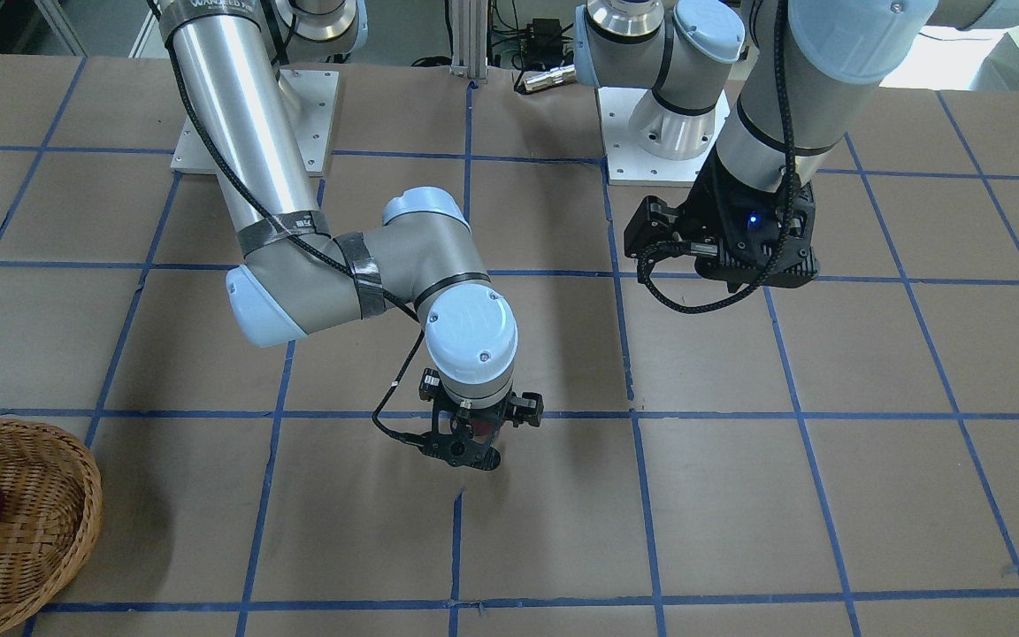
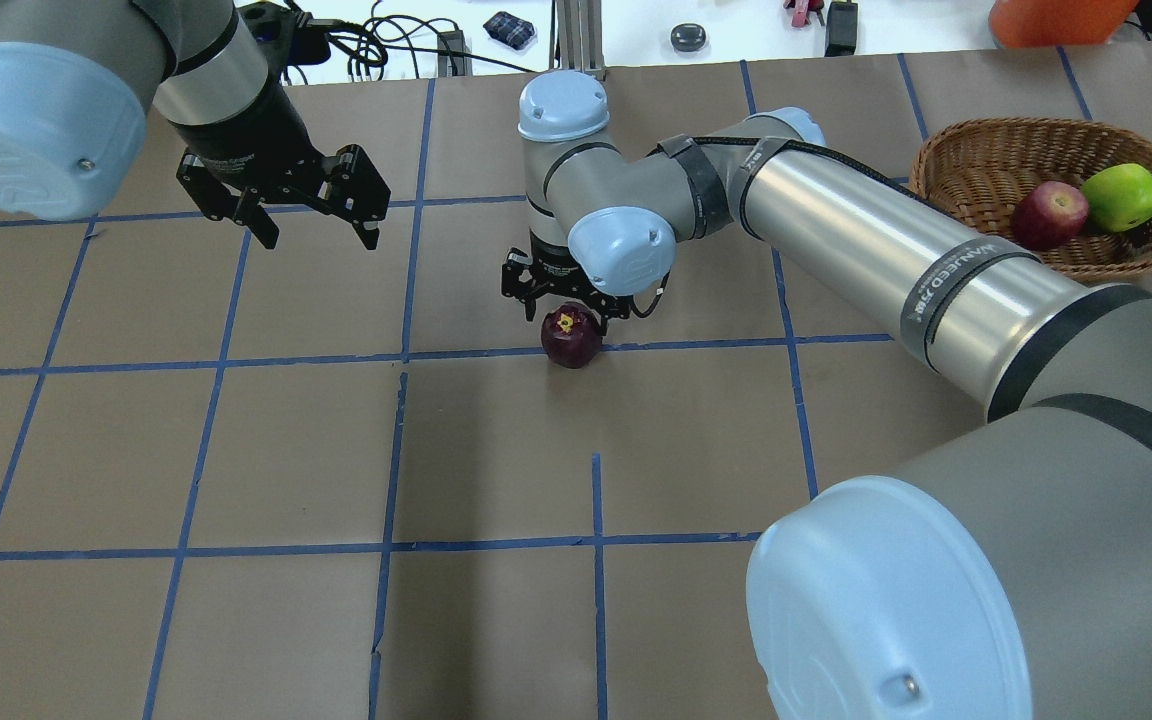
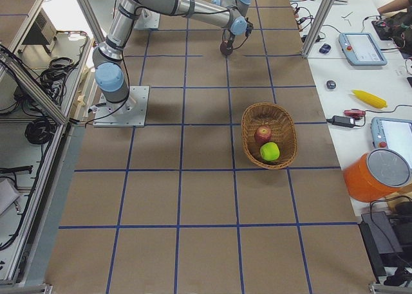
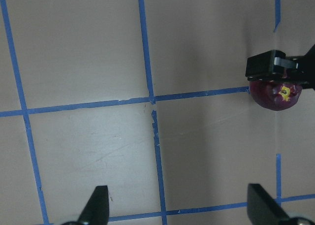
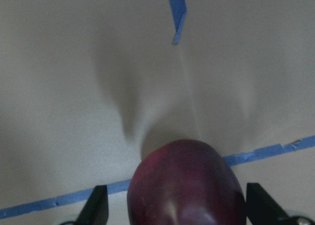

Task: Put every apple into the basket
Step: 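Lift the purple apple into the basket and open the right gripper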

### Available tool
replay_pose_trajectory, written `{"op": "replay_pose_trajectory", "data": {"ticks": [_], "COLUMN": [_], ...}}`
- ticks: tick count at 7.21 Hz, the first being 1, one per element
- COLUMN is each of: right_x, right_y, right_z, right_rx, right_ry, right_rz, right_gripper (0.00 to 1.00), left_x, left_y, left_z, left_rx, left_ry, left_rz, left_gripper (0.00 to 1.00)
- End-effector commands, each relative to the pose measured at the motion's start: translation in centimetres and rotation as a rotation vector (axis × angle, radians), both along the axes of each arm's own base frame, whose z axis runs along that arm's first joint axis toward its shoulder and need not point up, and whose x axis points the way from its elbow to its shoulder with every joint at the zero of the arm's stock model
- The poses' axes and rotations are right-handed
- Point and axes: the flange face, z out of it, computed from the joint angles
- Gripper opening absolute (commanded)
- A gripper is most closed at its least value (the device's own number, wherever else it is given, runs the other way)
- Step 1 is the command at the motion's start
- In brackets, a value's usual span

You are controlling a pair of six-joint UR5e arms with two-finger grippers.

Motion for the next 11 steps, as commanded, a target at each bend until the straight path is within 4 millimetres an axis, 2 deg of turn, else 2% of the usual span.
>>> {"op": "replay_pose_trajectory", "data": {"ticks": [1,2,3,4,5,6,7,8,9,11], "right_x": [-1.1,-1.2,-1.7,-5.0,-12.2,-21.0,-29.6,-36.8,-42.1,-47.6], "right_y": [0.8,0.6,-0.2,-1.8,-4.2,-6.1,-7.6,-8.6,-9.6,-12.0], "right_z": [-1.0,-0.7,1.0,5.5,9.8,13.8,15.8,15.9,15.7,12.0], "right_rx": [0.060,0.062,0.033,0.010,0.046,0.070,0.058,0.042,-0.015,-0.061], "right_ry": [0.012,0.009,0.001,-0.003,-0.003,-0.022,0.021,0.073,0.087,0.179], "right_rz": [-0.013,-0.017,-0.025,-0.056,-0.079,-0.066,-0.042,0.049,0.134,0.209], "right_gripper": [0.09,0.00,0.00,0.00,0.00,0.00,0.00,0.00,0.00,0.00], "left_x": [-0.2,-0.4,-0.4,-0.2,-0.3,-0.2,-0.4,-0.5,-0.4,-0.4], "left_y": [-0.4,-0.5,-0.6,-0.5,-0.1,0.0,0.7,1.3,1.5,1.6], "left_z": [-0.8,-1.0,-0.4,0.0,0.1,0.7,0.6,1.2,1.5,1.9], "left_rx": [0.008,0.011,-0.006,-0.024,-0.028,-0.038,-0.034,-0.044,-0.048,-0.062], "left_ry": [0.018,0.032,0.030,0.023,0.022,0.019,0.019,0.018,0.016,0.021], "left_rz": [0.003,0.002,0.001,-0.001,-0.002,-0.004,-0.005,0.014,0.016,0.017], "left_gripper": [1.00,1.00,1.00,1.00,1.00,1.00,1.00,1.00,1.00,1.00]}}
